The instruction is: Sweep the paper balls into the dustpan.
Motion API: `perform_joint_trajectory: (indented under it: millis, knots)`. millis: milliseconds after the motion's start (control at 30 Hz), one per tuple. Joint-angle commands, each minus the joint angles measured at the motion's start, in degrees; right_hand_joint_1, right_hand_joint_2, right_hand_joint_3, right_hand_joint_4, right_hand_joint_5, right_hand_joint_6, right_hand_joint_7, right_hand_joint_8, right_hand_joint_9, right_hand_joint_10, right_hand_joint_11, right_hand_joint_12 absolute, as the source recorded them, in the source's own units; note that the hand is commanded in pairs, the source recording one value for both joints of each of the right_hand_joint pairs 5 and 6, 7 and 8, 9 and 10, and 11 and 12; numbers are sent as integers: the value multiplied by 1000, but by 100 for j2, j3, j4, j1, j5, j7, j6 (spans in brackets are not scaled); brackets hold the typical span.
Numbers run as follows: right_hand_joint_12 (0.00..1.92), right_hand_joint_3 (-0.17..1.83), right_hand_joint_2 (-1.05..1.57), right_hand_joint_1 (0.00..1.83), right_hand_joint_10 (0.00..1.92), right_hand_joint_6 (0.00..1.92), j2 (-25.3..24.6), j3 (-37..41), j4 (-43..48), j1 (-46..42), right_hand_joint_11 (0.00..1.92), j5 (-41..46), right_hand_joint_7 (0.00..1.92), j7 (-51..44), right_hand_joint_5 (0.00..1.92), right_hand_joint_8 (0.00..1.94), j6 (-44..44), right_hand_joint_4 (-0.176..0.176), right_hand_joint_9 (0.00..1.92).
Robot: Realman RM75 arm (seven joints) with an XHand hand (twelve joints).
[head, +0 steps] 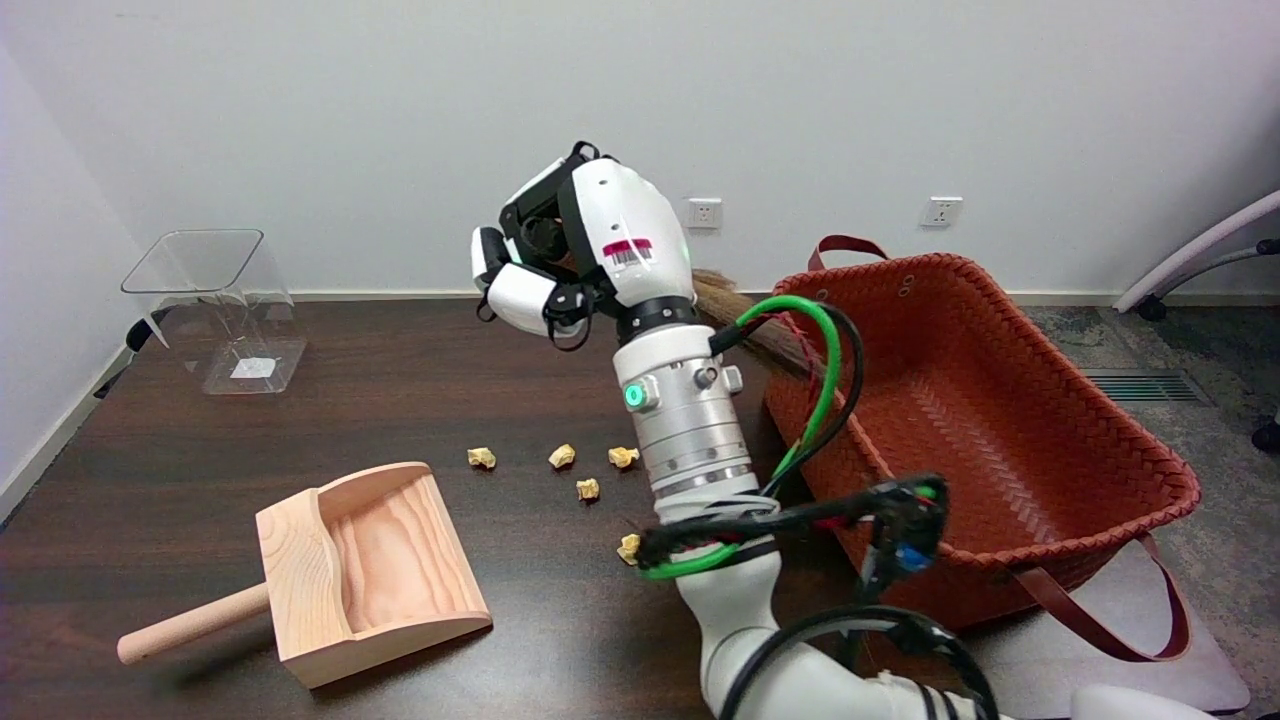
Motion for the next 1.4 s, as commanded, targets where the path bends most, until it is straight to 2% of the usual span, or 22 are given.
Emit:
perform_joint_trajectory:
  millis: [33, 233, 367, 500, 700, 900, 1200, 1233, 1267, 1300, 1400]
  knots:
    - [1920, 787, 1571, 1232, 1920, 1920, -515, -431, 1622, 640, 1920, 545, 1920, -181, 1920, 1920, 1680, 0, 1920]
    - [1920, 758, 1571, 1232, 1920, 1920, -693, -590, 1890, 776, 1920, 576, 1920, -74, 1920, 1920, 1968, 0, 1920]
    - [1920, 754, 1571, 1233, 1920, 1920, -833, -597, 1722, 957, 1920, 595, 1920, -220, 1920, 1920, 1572, 0, 1920]
    - [1920, 770, 1571, 1231, 1920, 1920, -1050, -625, 1631, 1213, 1920, 601, 1920, -758, 1920, 1920, 1092, 0, 1920]
    - [1920, 779, 1571, 1231, 1920, 1920, -1369, -721, 2047, 1352, 1920, 601, 1920, -732, 1920, 1920, 1119, 0, 1920]
    - [1920, 772, 1571, 1231, 1920, 1920, -1601, -807, 2505, 1346, 1920, 601, 1920, -525, 1920, 1920, 1449, 0, 1920]
    - [1920, 747, 1571, 1231, 1920, 1920, -1622, -1071, 2763, 1136, 1920, 601, 1920, -314, 1920, 1920, 2220, 0, 1920]
    - [1920, 744, 1571, 1232, 1920, 1920, -1691, -991, 2717, 1148, 1920, 345, 1920, -342, 1920, 1920, 2400, 0, 1920]
    - [1920, 742, 1571, 1232, 1920, 1920, -1922, -700, 2534, 1217, 1920, -515, 1920, -482, 1920, 1920, 2917, 0, 1920]
    - [1920, 741, 1571, 1232, 1920, 1920, -1622, -1086, 2861, 1038, 1920, 601, 1920, -180, 1920, 1920, 2396, 0, 1920]
    - [1920, 727, 1571, 1231, 1920, 1920, -1622, -1084, 3006, 951, 1920, 601, 1920, -26, 1920, 1920, 2580, 0, 1920]
